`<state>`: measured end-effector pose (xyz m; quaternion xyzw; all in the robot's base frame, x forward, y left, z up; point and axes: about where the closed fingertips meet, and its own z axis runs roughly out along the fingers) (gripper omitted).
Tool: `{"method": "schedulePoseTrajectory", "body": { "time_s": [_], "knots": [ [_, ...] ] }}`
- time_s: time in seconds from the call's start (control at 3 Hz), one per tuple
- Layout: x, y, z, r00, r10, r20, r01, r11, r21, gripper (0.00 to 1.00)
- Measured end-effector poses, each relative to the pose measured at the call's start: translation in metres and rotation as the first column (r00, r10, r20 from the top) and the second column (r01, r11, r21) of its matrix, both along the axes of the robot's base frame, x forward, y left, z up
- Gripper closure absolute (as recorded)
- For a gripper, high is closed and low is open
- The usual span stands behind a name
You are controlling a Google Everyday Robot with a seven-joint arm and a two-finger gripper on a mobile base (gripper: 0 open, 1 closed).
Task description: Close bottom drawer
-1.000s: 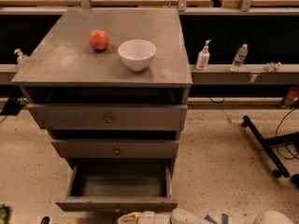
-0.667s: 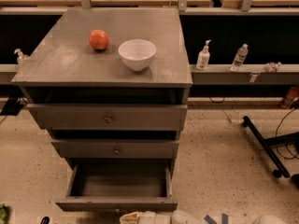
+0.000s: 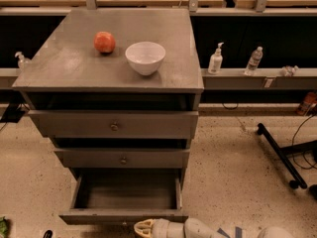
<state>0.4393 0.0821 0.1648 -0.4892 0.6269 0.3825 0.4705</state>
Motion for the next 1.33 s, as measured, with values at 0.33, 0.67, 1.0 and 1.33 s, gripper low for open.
{"method": "schedulePoseTrajectory", "body": {
  "time_s": [0.33, 0.67, 1.0, 1.33],
  "knots": [
    [0.029, -0.007, -0.014, 0.9994, 0.015, 0.032, -0.014, 0.999, -0.045, 1.0],
    [0.057, -0.009, -0.012, 0.9974, 0.0, 0.072, 0.002, 0.999, -0.035, 1.0],
    [0.057, -0.009, -0.012, 0.9974, 0.0, 0.072, 0.002, 0.999, -0.035, 1.0],
    [0.072, -0.003, -0.013, 0.9935, 0.023, 0.112, -0.022, 1.0, -0.003, 1.0]
  ]
}}
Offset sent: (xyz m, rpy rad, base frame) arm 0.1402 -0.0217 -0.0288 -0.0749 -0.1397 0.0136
